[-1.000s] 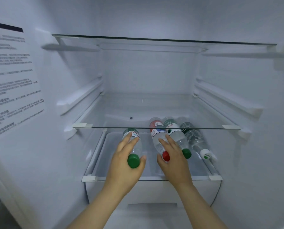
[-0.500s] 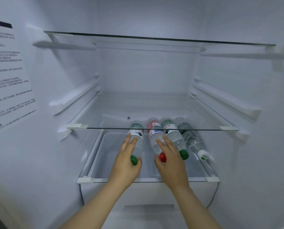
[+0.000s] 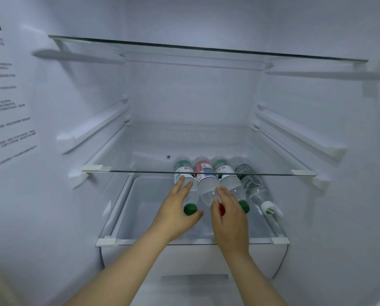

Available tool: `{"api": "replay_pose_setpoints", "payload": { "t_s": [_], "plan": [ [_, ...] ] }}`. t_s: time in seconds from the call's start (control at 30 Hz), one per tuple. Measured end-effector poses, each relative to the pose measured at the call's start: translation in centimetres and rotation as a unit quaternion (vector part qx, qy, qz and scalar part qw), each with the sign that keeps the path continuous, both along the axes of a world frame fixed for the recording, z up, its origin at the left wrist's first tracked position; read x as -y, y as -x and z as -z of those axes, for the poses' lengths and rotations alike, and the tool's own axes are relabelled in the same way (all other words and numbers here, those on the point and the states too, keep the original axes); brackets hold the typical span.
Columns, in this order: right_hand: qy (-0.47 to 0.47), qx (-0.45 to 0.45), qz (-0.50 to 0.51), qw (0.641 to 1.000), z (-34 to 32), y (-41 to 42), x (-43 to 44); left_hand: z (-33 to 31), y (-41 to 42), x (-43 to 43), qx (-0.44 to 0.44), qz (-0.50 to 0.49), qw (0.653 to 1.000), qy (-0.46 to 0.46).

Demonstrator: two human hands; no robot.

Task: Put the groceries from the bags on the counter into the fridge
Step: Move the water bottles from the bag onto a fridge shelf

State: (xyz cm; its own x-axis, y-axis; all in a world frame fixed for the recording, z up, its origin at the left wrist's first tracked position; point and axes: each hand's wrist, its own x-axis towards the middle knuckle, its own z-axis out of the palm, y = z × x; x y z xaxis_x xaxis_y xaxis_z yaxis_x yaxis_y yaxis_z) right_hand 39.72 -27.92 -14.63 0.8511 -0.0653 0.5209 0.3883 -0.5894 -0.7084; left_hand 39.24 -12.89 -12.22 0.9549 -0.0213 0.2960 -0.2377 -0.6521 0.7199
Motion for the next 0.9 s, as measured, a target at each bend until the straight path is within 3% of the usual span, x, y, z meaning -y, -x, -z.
{"api": "replay_pose_setpoints", "payload": {
  "t_s": [0.53,0.77,0.9],
  "plan": [
    [-0.008,-0.004,-0.02,1.0,-0.9,1.1,0.8,-2.1,0.9,-1.0,-0.026,0.017,0.999,-0.041],
    [-0.071,0.009,0.03,0.997,-2.5,5.8,2.4,-3.7,6.5,-0.6,0.01,0.033,0.998,-0.045],
    [-0.026,-0.014,0.055,0.998,-4.2,9.6,3.0,-4.6,10.7,-0.7,0.039,0.049,0.997,-0.05]
  ]
}}
